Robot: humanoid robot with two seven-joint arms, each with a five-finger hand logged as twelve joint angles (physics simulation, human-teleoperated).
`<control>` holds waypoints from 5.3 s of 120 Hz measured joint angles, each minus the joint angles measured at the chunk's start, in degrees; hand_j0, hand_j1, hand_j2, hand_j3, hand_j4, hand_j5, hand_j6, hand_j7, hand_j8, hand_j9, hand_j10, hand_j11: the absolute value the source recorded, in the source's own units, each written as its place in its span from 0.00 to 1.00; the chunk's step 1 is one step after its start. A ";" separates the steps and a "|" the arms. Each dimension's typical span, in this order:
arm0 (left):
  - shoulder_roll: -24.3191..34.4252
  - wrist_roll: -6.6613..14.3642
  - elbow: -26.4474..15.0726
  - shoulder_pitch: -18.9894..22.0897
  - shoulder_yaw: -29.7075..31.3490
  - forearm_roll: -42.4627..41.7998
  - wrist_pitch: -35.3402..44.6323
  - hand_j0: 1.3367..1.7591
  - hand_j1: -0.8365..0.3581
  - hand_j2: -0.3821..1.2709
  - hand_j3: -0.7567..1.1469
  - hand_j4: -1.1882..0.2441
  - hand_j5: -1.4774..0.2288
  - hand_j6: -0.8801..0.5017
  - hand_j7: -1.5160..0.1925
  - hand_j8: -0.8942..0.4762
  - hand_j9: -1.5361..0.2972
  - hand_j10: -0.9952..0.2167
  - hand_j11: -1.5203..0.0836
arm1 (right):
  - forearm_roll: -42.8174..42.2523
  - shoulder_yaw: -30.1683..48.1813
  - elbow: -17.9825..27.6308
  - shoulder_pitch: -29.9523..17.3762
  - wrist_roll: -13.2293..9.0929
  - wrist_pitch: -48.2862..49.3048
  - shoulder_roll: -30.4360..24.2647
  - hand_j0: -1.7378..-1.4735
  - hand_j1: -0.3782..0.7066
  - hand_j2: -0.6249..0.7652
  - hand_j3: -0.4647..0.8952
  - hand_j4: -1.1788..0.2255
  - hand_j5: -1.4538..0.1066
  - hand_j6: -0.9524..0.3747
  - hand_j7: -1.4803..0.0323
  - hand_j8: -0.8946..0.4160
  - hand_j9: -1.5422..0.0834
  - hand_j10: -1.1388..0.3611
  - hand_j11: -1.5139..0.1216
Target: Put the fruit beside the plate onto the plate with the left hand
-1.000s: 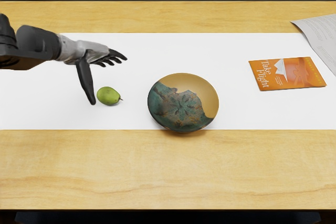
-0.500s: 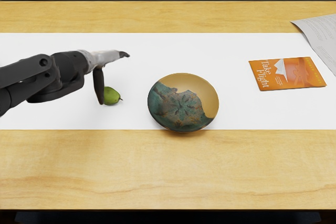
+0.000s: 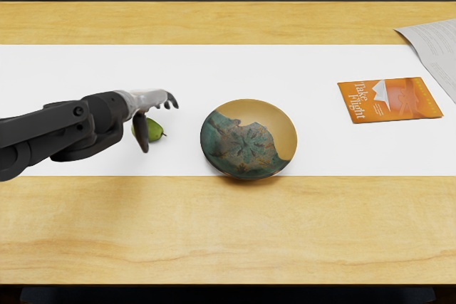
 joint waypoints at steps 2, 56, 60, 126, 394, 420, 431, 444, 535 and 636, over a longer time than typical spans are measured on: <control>0.02 0.00 0.00 0.00 0.01 -0.01 0.00 0.76 0.70 0.27 0.40 0.63 0.65 0.43 0.67 0.44 0.63 0.58 0.71 | -0.01 0.00 0.00 0.00 0.00 0.00 0.00 0.30 0.04 0.45 0.34 0.83 0.92 0.71 0.97 0.67 0.94 0.75 0.91; 1.87 0.00 0.19 0.88 0.03 -0.06 2.66 0.76 0.56 0.29 0.40 0.52 0.53 0.32 0.56 0.33 0.53 0.46 0.59 | 0.01 0.00 0.00 0.00 0.02 0.00 0.00 0.30 0.04 0.45 0.34 0.83 0.92 0.71 0.97 0.67 0.94 0.75 0.91; 1.87 0.00 0.18 0.95 0.04 -0.06 3.25 0.76 0.55 0.29 0.40 0.52 0.53 0.32 0.55 0.33 0.53 0.46 0.59 | 0.01 0.00 0.00 0.00 0.02 0.00 0.00 0.30 0.04 0.45 0.34 0.83 0.92 0.71 0.97 0.67 0.94 0.75 0.91; 1.70 0.01 0.18 2.46 0.10 0.00 4.90 0.76 0.49 0.31 0.40 0.47 0.48 0.27 0.50 0.29 0.47 0.40 0.53 | 0.02 0.01 0.00 0.00 0.01 0.00 0.00 0.30 0.04 0.45 0.34 0.83 0.92 0.71 0.97 0.67 0.94 0.75 0.91; -2.52 -0.02 3.24 -3.51 -13.93 -26.65 -5.16 0.76 0.46 0.52 0.40 0.37 0.34 0.27 0.37 0.31 0.35 0.29 0.39 | -0.01 0.00 0.00 0.00 0.01 0.00 0.00 0.30 0.04 0.45 0.34 0.83 0.92 0.71 0.97 0.67 0.94 0.75 0.91; -5.87 -0.01 3.25 -2.76 -13.91 -26.89 -5.55 0.76 0.45 0.52 0.40 0.37 0.34 0.27 0.37 0.31 0.36 0.29 0.39 | -0.01 0.00 0.00 0.00 0.01 0.00 0.00 0.30 0.04 0.45 0.34 0.83 0.92 0.71 0.97 0.67 0.94 0.75 0.91; -6.99 -0.01 3.24 -2.48 -13.64 -26.89 -5.72 0.76 0.45 0.53 0.40 0.37 0.34 0.28 0.37 0.32 0.36 0.29 0.39 | 0.00 0.00 0.00 0.00 0.01 0.00 0.00 0.30 0.04 0.45 0.34 0.83 0.92 0.71 0.97 0.67 0.94 0.75 0.91; -7.44 -0.01 3.24 -2.52 -13.46 -26.88 -6.11 0.76 0.48 0.48 0.40 0.39 0.35 0.27 0.39 0.31 0.37 0.30 0.41 | 0.01 0.01 0.00 0.00 0.01 0.00 0.00 0.30 0.04 0.45 0.34 0.83 0.92 0.71 0.97 0.67 0.94 0.75 0.91; 10.45 0.00 6.85 11.23 -30.16 -72.68 -24.87 0.76 0.97 0.24 0.40 0.81 0.85 0.62 0.87 0.64 0.82 0.80 0.93 | 0.01 0.08 0.00 0.00 -0.01 0.00 0.00 0.30 0.04 0.45 0.34 0.83 0.92 0.71 0.97 0.67 0.94 0.75 0.91; 22.98 0.00 23.93 14.95 -31.30 -80.44 -26.31 0.76 0.99 0.23 0.40 0.83 0.86 0.64 0.88 0.65 0.84 0.82 0.94 | 0.04 0.09 0.00 0.00 -0.01 0.00 0.00 0.30 0.04 0.45 0.34 0.83 0.92 0.71 0.97 0.67 0.94 0.75 0.91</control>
